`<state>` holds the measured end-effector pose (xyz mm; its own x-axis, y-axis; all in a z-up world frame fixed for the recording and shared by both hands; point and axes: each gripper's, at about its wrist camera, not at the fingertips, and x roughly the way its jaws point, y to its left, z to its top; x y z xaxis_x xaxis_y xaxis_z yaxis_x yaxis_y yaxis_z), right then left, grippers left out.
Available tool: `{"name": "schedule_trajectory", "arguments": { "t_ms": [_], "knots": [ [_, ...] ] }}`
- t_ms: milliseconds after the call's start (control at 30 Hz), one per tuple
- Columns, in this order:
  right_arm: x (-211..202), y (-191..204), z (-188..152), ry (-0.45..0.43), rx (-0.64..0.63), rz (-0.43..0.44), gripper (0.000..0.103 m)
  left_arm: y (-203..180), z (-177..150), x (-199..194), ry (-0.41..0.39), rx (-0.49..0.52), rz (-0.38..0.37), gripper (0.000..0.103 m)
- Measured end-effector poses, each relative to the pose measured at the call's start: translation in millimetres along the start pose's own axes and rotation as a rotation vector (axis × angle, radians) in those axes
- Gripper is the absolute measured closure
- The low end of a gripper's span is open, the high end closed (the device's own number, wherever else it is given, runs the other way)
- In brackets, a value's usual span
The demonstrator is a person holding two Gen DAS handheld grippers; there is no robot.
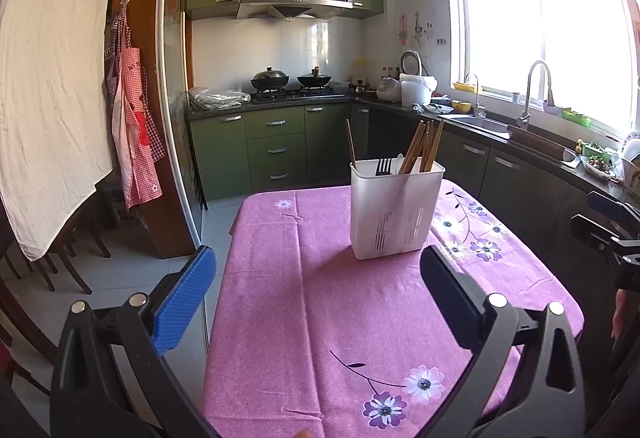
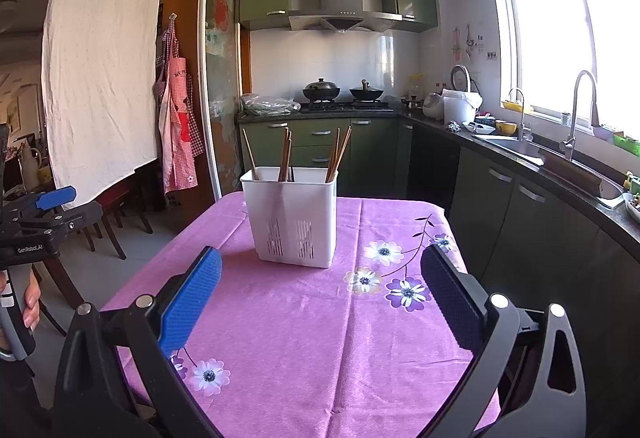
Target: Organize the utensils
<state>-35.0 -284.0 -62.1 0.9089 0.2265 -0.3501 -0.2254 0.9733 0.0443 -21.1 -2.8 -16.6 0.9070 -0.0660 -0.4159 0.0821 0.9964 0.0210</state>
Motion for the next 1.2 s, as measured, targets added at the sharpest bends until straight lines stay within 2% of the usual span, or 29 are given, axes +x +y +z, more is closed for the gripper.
{"name": "schedule_trajectory", "arguments": {
  "t_ms": [1200],
  "knots": [
    [5.3,0.4,-2.9,0.011,0.005,0.02,0.005,1.5,-1.0,3.4,0.003,0.005,0.0,0.006]
  ]
}}
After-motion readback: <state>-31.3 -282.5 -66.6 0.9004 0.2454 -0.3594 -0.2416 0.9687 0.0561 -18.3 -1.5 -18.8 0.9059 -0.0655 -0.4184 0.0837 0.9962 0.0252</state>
